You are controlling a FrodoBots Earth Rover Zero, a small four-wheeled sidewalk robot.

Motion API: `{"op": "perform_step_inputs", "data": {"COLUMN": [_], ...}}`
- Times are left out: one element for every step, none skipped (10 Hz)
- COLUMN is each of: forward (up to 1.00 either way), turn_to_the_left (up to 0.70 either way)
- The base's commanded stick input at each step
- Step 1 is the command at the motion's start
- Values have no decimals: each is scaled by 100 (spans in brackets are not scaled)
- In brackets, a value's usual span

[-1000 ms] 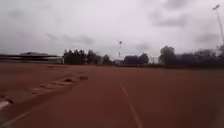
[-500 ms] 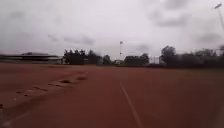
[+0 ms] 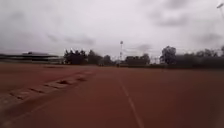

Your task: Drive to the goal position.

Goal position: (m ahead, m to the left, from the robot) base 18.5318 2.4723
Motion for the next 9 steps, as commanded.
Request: {"op": "perform_step_inputs", "data": {"forward": [50, 50, 50, 50, 50, 50, 50, 50, 50], "turn_to_the_left": [0, 0, 0, 0, 0, 0, 0, 0, 0]}}
